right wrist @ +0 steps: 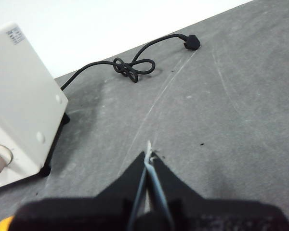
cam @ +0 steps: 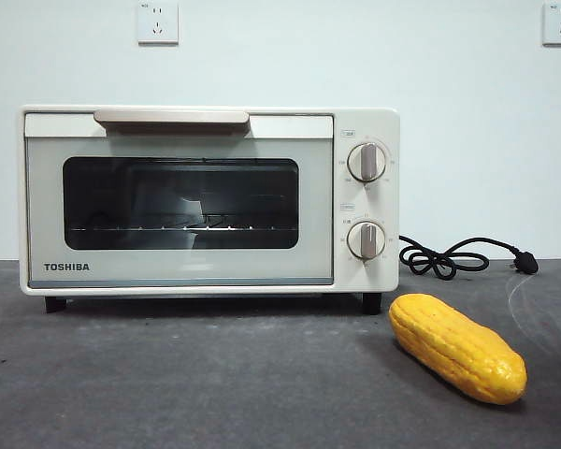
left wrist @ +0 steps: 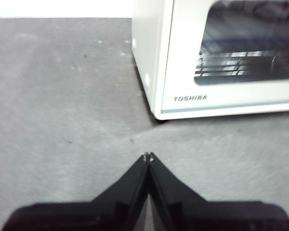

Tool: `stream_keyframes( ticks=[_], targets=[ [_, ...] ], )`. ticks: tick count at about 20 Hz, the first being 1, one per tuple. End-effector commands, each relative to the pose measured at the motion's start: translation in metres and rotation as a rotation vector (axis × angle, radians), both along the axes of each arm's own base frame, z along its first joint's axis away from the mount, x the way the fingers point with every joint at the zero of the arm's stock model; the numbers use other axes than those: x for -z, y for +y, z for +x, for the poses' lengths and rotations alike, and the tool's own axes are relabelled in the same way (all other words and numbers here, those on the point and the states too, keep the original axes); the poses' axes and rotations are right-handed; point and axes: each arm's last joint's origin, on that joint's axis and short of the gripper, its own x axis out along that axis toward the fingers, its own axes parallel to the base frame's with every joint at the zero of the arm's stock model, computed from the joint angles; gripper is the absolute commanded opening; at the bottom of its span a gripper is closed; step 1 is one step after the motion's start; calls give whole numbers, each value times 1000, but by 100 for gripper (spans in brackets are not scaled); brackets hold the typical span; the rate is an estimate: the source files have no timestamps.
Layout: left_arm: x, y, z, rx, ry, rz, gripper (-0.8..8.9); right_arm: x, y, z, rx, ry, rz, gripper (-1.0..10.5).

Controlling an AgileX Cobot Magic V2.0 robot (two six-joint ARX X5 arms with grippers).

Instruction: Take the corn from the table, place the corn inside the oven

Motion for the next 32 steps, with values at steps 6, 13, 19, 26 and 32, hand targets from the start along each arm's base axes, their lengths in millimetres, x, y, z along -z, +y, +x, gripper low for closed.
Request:
stream_keyframes(
  ticks=[6, 13, 19, 26, 32],
  targets=[
    [-3, -7, 0, 197, -11, -186, -2, 1, -1, 0, 33, 2, 8, -16],
    [-37, -14, 1, 409, 35, -392, -5, -21, 7, -4, -247, -41, 78, -16],
    [-108, -17, 15, 480, 101, -368, -5, -80, 12, -11, -430, -141, 116, -16],
    [-141, -27, 32, 593, 230, -334, -5, -127, 19, -9, -696, -137, 137, -16],
    [-159, -41, 41, 693, 338, -272, -5, -155, 22, 6, -802, 35, 189, -15]
  ],
)
